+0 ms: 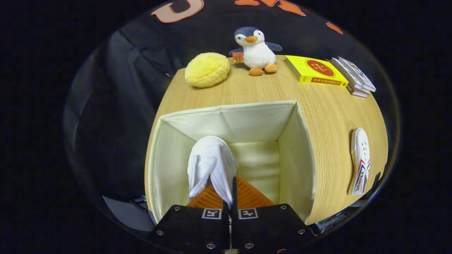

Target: Open the storage box then place both shoes into the box .Put the left shoe in first, then the right shoe, with the right side of both shoes facing outward in a uniform manner.

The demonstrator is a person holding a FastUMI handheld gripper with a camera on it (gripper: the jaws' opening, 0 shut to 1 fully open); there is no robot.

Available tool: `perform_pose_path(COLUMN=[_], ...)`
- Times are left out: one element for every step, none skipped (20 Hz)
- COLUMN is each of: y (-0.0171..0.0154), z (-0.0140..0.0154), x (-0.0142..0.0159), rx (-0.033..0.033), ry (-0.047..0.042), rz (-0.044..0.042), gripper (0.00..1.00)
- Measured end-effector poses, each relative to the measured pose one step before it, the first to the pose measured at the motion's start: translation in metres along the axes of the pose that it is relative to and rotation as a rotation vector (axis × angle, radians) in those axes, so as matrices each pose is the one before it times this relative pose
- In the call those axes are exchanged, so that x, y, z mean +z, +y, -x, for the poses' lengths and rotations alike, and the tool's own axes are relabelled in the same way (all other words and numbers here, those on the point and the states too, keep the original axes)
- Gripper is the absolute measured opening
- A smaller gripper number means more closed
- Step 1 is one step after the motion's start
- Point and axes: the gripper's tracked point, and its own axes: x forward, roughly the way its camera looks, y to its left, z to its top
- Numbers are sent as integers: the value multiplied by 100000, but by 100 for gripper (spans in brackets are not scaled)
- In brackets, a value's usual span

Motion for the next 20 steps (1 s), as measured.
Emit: perform_pose_path(y=[115,202,90,488,230,226,25,36,76,374,542,283,488,551,578,373,182,-178,-344,-203], z=[-352,-226,-766,-406,-349,-244,-205,-234,-177,-128,-33,145,444,751,890,1231,1125,975,1265,1090], x=[-246,-35,-108,-228,-255,-426,-380,-474,-467,-652,-796,96,-181,255,291,118,297,324,286,229], rx=[-1322,-110,518,756,934,818,274,401,1611,3763,4058,3343,3479,3765,3924,3851,3229,1718,1676,2463], ry=[904,319,430,693,917,2019,1233,1160,1762,2948,4082,1502,1586,-1209,-1164,-519,-625,-464,-870,-1144], rz=[-3210,-3275,-2632,-2171,-1662,-392,-221,13,-494,-1431,-981,631,1597,936,252,377,866,932,1788,2338], gripper=[3,3,3,3,3,3,3,3,3,3,6,10,17,19,22,24,29,31,35,37])
